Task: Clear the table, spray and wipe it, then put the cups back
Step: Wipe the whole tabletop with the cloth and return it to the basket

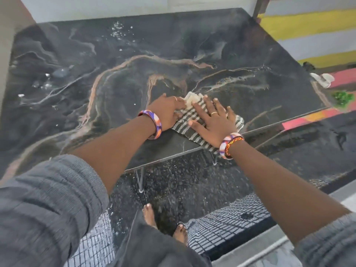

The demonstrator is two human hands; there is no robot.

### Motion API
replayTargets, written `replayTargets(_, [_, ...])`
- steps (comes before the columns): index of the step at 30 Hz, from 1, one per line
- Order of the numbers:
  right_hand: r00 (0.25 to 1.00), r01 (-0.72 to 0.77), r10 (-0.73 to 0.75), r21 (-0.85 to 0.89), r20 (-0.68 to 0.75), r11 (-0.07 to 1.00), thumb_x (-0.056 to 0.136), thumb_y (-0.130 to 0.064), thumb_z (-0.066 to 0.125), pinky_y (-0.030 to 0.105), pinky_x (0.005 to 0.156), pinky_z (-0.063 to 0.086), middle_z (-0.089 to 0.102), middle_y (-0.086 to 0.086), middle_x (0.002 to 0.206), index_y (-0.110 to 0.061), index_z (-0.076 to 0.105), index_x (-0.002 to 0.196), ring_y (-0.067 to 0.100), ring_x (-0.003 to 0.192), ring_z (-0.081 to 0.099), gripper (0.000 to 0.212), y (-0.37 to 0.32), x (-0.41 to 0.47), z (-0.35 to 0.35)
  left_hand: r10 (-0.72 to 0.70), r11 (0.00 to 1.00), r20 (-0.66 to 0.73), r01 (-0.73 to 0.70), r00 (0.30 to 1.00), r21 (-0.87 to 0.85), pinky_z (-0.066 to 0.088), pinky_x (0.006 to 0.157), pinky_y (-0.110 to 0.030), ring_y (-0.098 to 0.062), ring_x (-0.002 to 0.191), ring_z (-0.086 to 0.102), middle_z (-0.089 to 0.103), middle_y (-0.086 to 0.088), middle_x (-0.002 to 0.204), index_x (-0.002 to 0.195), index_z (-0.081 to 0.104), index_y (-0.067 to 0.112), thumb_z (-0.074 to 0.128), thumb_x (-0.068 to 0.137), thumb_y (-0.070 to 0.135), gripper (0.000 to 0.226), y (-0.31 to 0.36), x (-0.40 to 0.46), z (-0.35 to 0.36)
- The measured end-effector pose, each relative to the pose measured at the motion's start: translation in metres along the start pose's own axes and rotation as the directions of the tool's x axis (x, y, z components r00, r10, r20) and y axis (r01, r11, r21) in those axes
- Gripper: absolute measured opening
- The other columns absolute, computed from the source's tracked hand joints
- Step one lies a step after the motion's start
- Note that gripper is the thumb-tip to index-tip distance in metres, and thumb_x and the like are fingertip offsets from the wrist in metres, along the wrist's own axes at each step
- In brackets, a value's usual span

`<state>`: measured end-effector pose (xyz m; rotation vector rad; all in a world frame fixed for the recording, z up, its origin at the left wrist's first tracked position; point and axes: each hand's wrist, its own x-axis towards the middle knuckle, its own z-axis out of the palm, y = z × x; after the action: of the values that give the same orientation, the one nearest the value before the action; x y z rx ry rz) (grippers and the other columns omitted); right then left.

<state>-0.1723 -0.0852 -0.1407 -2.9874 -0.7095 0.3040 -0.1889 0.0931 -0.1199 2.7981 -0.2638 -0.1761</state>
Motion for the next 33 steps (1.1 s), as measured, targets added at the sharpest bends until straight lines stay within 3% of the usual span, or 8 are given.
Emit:
replayTargets(9, [0.997, -0.079, 0.079, 0.094, 0.004, 0.992, 0.092, -0.06, 0.019, 0.046, 0.118, -0.006, -0.01, 0.001, 0.159, -0.033, -0.001, 0.148, 0.023, 0.146, -0.011, 0.065, -0.104, -0.026, 0.016, 0.003, 0.993, -0.047, -0.009, 0.999, -0.115, 0.0, 0.118, -0.036, -0.017, 0.135, 0.039, 0.049, -0.005, 0.14, 0.126, 0.056, 0.012, 0.05, 0.086, -0.003, 0.044, -0.058, -0.064, -0.017])
replayTargets(14, [0.998, -0.024, 0.029, 0.114, -0.049, 0.993, 0.098, -0.045, 0.02, 0.043, 0.119, -0.001, -0.001, 0.001, 0.159, -0.027, 0.004, 0.149, 0.021, 0.147, -0.002, 0.056, -0.185, -0.023, 0.021, -0.129, 0.955, -0.115, 0.092, 0.985, -0.283, 0.038, 0.094, -0.02, -0.024, 0.112, 0.06, 0.065, -0.008, 0.121, 0.111, 0.067, 0.011, 0.059, 0.083, 0.008, 0.03, -0.115, -0.114, -0.052])
replayTargets(19, [0.983, 0.17, -0.152, 0.199, -0.102, 0.965, 0.1, -0.037, 0.026, 0.038, 0.118, 0.001, 0.011, -0.002, 0.158, -0.026, 0.017, 0.148, 0.017, 0.147, 0.005, 0.05, -0.305, -0.033, 0.034, -0.459, 0.864, -0.38, 0.304, 0.803, -0.401, 0.038, 0.1, -0.025, -0.024, 0.114, 0.059, 0.066, -0.012, 0.12, 0.112, 0.066, 0.01, 0.059, 0.084, 0.014, 0.03, -0.201, -0.175, -0.082])
replayTargets(23, [0.938, 0.346, -0.327, 0.341, -0.113, 0.874, 0.098, -0.03, 0.037, 0.031, 0.115, 0.01, 0.035, 0.0, 0.151, -0.024, 0.037, 0.141, 0.017, 0.141, 0.027, 0.044, -0.387, -0.054, 0.038, -0.64, 0.751, -0.329, 0.472, 0.695, -0.462, 0.038, 0.101, -0.029, -0.032, 0.116, 0.056, 0.063, -0.02, 0.121, 0.114, 0.063, 0.003, 0.054, 0.087, 0.009, 0.03, -0.261, -0.218, -0.088])
replayTargets(25, [0.942, 0.272, -0.335, 0.601, -0.007, 0.752, 0.098, -0.031, 0.04, 0.028, 0.095, 0.038, 0.065, 0.008, 0.117, -0.017, 0.045, 0.136, 0.016, 0.106, 0.06, 0.041, -0.407, -0.068, 0.031, -0.647, 0.748, -0.3, 0.504, 0.701, -0.432, 0.038, 0.101, -0.034, -0.037, 0.116, 0.054, 0.062, -0.026, 0.12, 0.113, 0.063, -0.003, 0.051, 0.088, 0.007, 0.029, -0.277, -0.236, -0.089])
replayTargets(27, [0.947, 0.061, -0.302, 0.864, 0.108, 0.5, 0.098, -0.032, 0.041, 0.018, 0.064, 0.045, 0.063, -0.001, 0.077, -0.008, 0.054, 0.126, 0.003, 0.065, 0.057, 0.039, -0.409, -0.076, 0.019, -0.643, 0.748, -0.243, 0.527, 0.726, -0.404, 0.04, 0.098, -0.037, -0.04, 0.114, 0.054, 0.061, -0.03, 0.118, 0.11, 0.063, -0.007, 0.05, 0.089, 0.013, 0.031, -0.284, -0.249, -0.088])
replayTargets(30, [0.979, -0.146, -0.136, 0.987, 0.155, 0.074, 0.097, -0.03, 0.044, 0.026, 0.085, 0.049, 0.065, 0.01, 0.105, -0.008, 0.058, 0.113, 0.017, 0.085, 0.061, 0.031, -0.387, -0.076, 0.005, -0.645, 0.742, -0.206, 0.538, 0.736, -0.401, 0.042, 0.092, -0.039, -0.042, 0.11, 0.055, 0.061, -0.032, 0.114, 0.106, 0.064, -0.007, 0.048, 0.089, 0.021, 0.036, -0.285, -0.253, -0.083])
replayTargets(33, [0.978, -0.1, 0.168, 0.985, 0.123, -0.139, 0.095, -0.033, 0.047, 0.026, 0.067, 0.053, 0.072, 0.006, 0.09, -0.006, 0.062, 0.103, 0.013, 0.069, 0.063, 0.032, -0.348, -0.07, -0.009, -0.676, 0.717, -0.242, 0.546, 0.696, -0.434, 0.041, 0.092, -0.04, -0.044, 0.111, 0.053, 0.06, -0.032, 0.116, 0.107, 0.062, -0.007, 0.043, 0.093, 0.013, 0.031, -0.277, -0.244, -0.078])
